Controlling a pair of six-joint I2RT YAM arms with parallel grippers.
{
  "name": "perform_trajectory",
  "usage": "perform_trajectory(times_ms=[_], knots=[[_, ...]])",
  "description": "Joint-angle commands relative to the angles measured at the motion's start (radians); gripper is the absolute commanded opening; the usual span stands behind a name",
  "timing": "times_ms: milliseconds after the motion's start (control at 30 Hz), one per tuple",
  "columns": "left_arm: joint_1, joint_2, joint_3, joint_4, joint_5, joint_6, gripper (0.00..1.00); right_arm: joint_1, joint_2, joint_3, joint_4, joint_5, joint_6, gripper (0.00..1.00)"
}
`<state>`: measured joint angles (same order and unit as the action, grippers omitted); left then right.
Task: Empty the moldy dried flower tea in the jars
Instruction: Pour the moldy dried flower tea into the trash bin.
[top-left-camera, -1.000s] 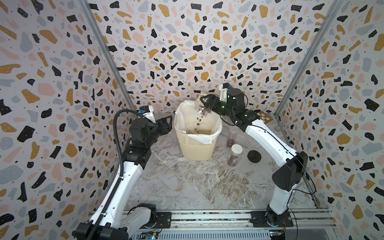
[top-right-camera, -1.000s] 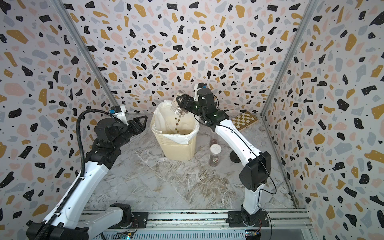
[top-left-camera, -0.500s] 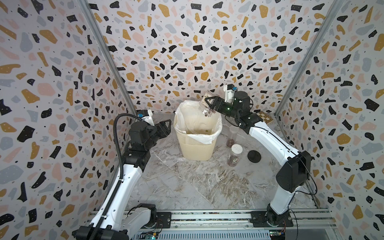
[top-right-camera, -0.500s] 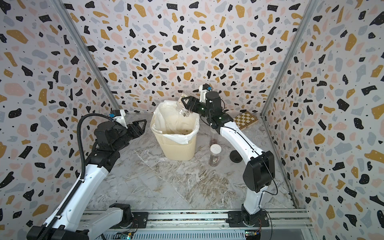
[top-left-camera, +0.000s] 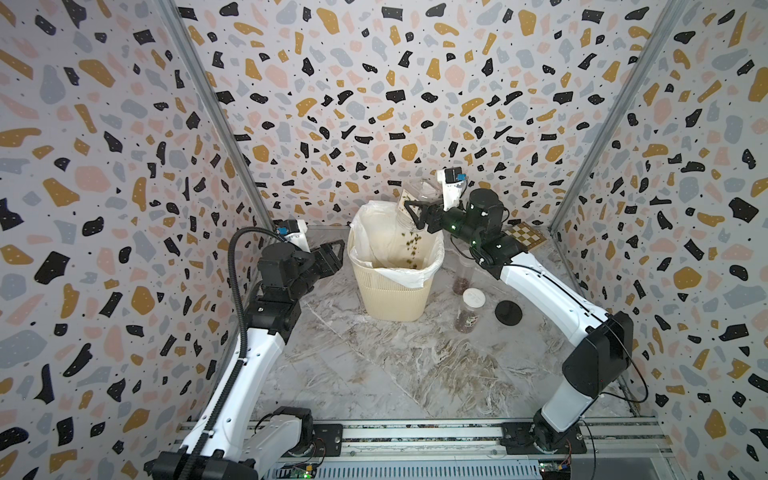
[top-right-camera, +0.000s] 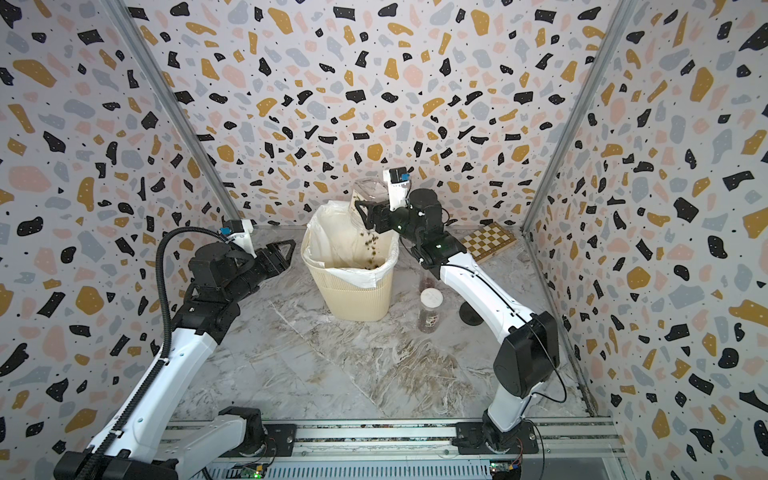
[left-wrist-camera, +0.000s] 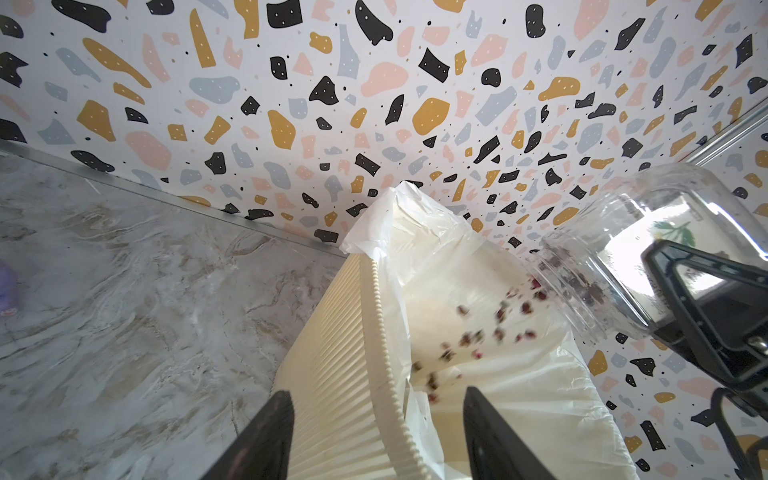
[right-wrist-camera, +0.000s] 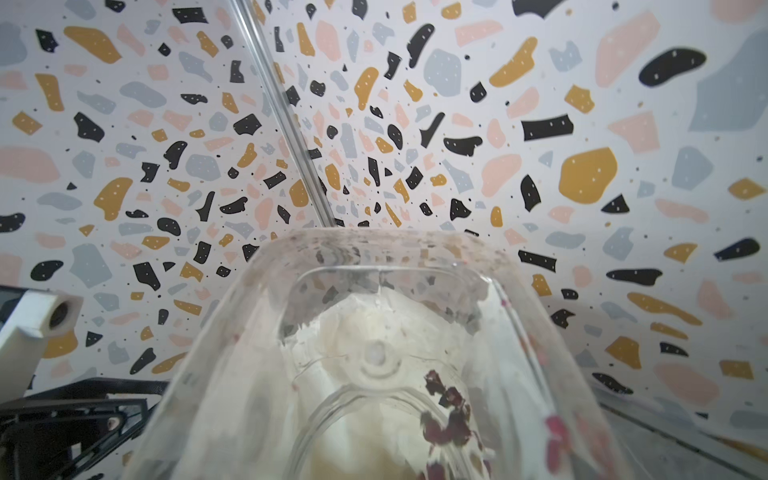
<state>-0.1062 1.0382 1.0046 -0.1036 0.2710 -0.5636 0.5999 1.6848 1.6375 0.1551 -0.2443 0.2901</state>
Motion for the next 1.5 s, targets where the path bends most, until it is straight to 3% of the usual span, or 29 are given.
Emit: perform_trajectory(times_ms=[0,200,367,500,633,733,867,900,967,1000,1100,1167,1267,1367,1467], knots=[[0.007,-0.004,-0.016,0.040,0.009,-0.005,0.64,0.034,-0.075,-0.045,0.083,0.042,-0.188,0.76],[0.008,-0.011,-0.020,0.035,0.013,-0.002,0.64,0.057,-0.108,-0.126,0.164,0.022,-0.311,0.76],[0.011,-0.012,-0.023,0.030,0.019,-0.001,0.64,0.132,-0.122,-0.159,0.164,0.170,-0.542,0.76],[0.013,-0.009,-0.024,0.031,0.020,-0.003,0.64,0.158,-0.119,-0.164,0.170,0.274,-0.607,0.76],[0.013,-0.005,-0.026,0.036,0.025,-0.009,0.64,0.144,-0.128,-0.159,0.164,0.217,-0.522,0.76],[0.013,-0.004,-0.024,0.036,0.030,-0.009,0.64,0.080,-0.138,-0.151,0.165,0.031,-0.347,0.76],[0.014,-0.007,-0.024,0.035,0.033,-0.007,0.64,0.150,-0.119,-0.113,0.114,0.222,-0.467,0.76],[0.014,-0.006,-0.026,0.034,0.034,-0.007,0.64,0.134,-0.117,-0.098,0.091,0.168,-0.436,0.77],[0.014,-0.006,-0.027,0.035,0.034,-0.007,0.64,0.038,-0.133,-0.126,0.146,-0.051,-0.240,0.77],[0.014,-0.006,-0.027,0.036,0.034,-0.010,0.64,0.021,-0.141,-0.148,0.187,-0.054,-0.185,0.76],[0.014,-0.007,-0.027,0.035,0.039,-0.010,0.64,0.057,-0.129,-0.111,0.110,0.066,-0.280,0.76],[0.014,-0.008,-0.027,0.033,0.039,-0.005,0.64,0.035,-0.120,-0.081,0.071,0.006,-0.240,0.77],[0.014,-0.005,-0.024,0.037,0.047,-0.013,0.64,0.041,-0.127,-0.091,0.091,0.050,-0.211,0.77],[0.015,-0.006,-0.018,0.035,0.056,-0.012,0.64,0.014,-0.122,-0.065,0.071,-0.041,-0.157,0.77],[0.014,-0.008,-0.015,0.035,0.055,-0.012,0.64,0.008,-0.117,-0.043,0.052,-0.036,-0.137,0.77]])
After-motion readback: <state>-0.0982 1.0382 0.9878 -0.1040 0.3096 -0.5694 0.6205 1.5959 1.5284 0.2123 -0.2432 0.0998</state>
